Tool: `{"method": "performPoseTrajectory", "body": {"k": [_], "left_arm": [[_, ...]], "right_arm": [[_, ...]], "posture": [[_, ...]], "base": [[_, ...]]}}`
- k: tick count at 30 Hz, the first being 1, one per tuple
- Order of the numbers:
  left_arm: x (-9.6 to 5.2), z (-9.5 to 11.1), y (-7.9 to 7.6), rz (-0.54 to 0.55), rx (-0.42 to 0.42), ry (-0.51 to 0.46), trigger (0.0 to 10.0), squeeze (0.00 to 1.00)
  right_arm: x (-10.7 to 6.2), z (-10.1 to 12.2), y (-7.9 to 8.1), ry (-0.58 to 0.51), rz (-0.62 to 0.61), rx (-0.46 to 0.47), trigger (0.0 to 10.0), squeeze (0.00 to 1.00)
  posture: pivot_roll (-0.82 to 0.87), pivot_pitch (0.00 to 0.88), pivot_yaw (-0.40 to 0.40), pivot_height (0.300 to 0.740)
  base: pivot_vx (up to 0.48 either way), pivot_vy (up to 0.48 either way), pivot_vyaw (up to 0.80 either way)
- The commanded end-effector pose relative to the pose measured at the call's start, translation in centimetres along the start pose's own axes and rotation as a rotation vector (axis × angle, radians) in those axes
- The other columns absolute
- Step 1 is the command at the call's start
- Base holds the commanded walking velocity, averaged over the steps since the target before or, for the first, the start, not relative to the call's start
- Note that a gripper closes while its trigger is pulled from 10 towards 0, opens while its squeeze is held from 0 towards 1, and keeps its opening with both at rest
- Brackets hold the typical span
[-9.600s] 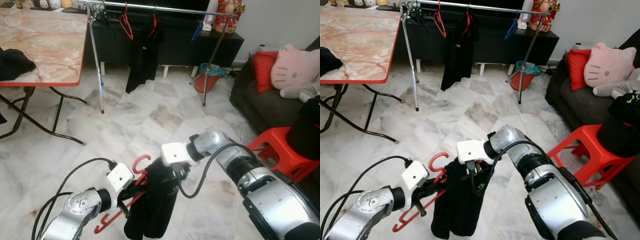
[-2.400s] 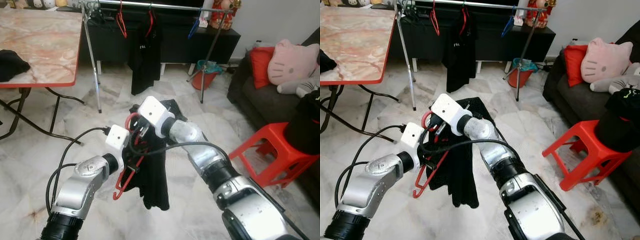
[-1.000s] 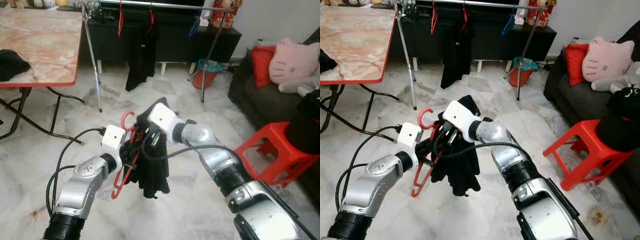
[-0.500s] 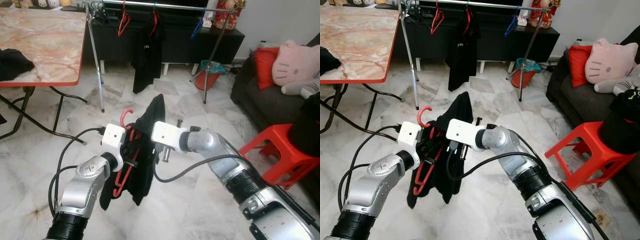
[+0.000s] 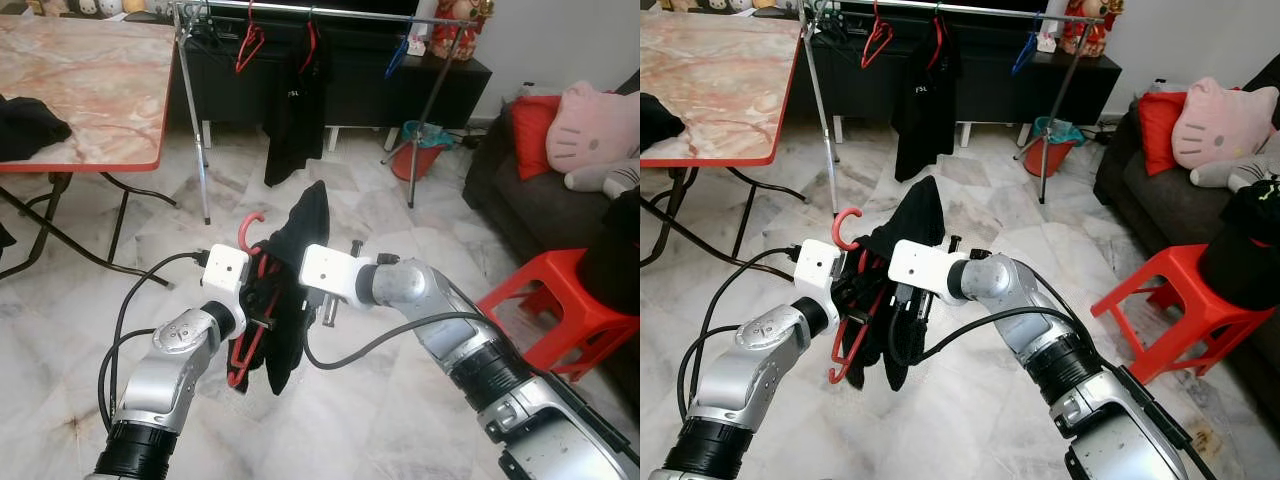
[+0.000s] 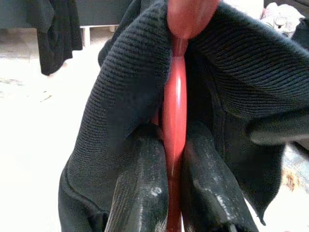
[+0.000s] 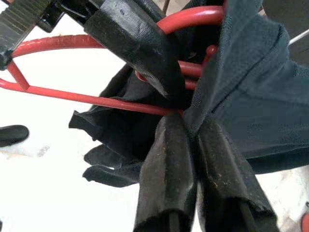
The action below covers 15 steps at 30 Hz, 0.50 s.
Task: Hang hanger
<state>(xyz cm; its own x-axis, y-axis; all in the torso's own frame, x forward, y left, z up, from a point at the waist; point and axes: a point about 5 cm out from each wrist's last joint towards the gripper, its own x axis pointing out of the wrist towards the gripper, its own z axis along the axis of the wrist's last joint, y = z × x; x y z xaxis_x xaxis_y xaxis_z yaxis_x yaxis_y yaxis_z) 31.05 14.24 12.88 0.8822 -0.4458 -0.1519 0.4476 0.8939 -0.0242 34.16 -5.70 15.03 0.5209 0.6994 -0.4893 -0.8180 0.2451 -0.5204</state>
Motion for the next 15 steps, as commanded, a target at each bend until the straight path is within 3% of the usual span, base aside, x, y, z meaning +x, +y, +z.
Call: {"method": "performPoseTrajectory", "body": {"k": [1, 15], "left_arm": [[0.2, 1.9, 0.0, 0.003, 0.030, -0.090, 10.0, 0.00], [0.2, 1.8, -0.3, -0.015, 0.028, -0.103, 10.0, 0.00]], "right_arm": [[-0.3, -0.4, 0.1, 0.013, 0.001, 0.010, 10.0, 1.00], [-0.6, 0.8, -1.5, -0.048, -0.092, 0.023, 10.0, 1.00]], "posture": [[0.12, 0.048, -0.164, 0.740], [0.11, 0.046, -0.166, 0.740]], "base": [[0.000, 0.000, 0.00], [0.000, 0.000, 0.00]]}}
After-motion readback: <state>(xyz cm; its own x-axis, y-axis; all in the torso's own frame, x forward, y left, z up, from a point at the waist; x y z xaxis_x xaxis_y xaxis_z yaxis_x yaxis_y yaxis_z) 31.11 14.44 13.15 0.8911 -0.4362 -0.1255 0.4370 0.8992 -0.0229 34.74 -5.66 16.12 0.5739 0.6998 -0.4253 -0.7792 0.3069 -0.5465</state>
